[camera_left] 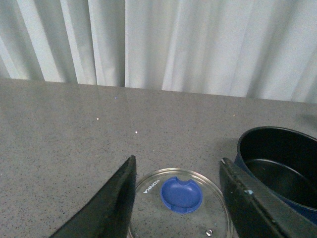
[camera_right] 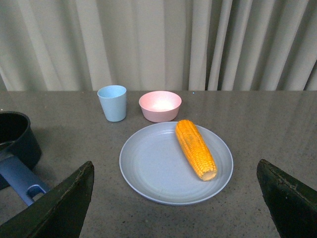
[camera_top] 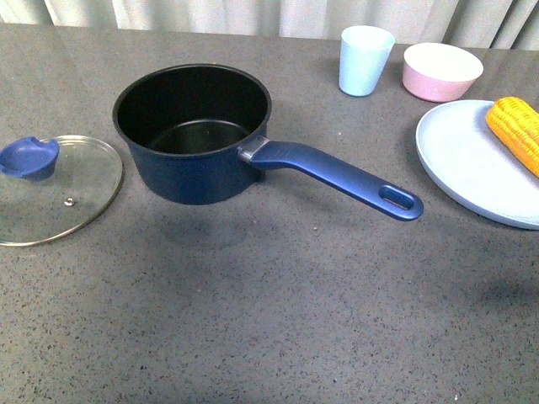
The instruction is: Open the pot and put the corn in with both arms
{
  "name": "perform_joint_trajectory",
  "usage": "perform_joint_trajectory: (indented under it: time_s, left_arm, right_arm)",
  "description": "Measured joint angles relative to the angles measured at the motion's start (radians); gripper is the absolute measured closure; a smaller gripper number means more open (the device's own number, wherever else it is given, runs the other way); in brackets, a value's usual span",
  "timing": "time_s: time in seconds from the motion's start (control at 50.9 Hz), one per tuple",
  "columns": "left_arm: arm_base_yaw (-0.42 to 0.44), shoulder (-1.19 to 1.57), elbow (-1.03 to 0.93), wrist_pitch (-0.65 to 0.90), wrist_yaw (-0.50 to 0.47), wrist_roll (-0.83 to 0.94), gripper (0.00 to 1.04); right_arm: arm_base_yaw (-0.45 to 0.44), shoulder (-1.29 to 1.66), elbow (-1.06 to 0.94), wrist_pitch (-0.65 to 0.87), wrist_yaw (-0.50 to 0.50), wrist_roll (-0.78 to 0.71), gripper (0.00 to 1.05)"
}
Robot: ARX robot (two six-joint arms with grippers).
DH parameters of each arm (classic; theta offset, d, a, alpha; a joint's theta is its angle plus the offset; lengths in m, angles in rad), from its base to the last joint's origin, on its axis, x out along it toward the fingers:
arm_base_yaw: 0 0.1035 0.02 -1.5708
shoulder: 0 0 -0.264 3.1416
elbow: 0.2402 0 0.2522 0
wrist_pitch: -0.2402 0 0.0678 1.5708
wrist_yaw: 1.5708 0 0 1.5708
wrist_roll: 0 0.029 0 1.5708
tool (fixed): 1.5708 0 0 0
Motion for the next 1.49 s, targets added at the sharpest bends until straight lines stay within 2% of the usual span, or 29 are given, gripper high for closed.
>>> perform_joint_trajectory:
  time_s: [0.039, 0.079, 0.197, 0.216, 0.688, 1.493]
  left_arm:
    - [-0.008, -0.034, -0.01, -0.024, -0.01, 0.001, 0.66]
    - [-0.049, -0.078, -0.023, -0.06, -0.067, 0.002, 0.76]
    - [-0.081, -0.205, -0.05, -0.155, -0.076, 0.004, 1.03]
    - [-0.081, -0.214, -0.051, -0.161, -0.077, 0.002, 1.03]
    - [-0.082, -0.624, -0.076, -0.525, -0.079, 0.006, 1.03]
    - [-0.082, -0.891, -0.076, -0.785, -0.079, 0.007, 1.03]
  right_arm:
    - [0.0, 0.0, 0.0, 0.0, 0.0, 0.0, 0.09]
    - [0.0, 0.0, 0.0, 0.0, 0.0, 0.0, 0.09]
    - [0.0, 0.0, 0.0, 0.0, 0.0, 0.0, 0.09]
    - [0.0, 0.0, 0.0, 0.0, 0.0, 0.0, 0.09]
    - [0.0, 0.0, 0.0, 0.0, 0.0, 0.0, 0.09]
    - [0.0, 0.0, 0.0, 0.0, 0.0, 0.0, 0.09]
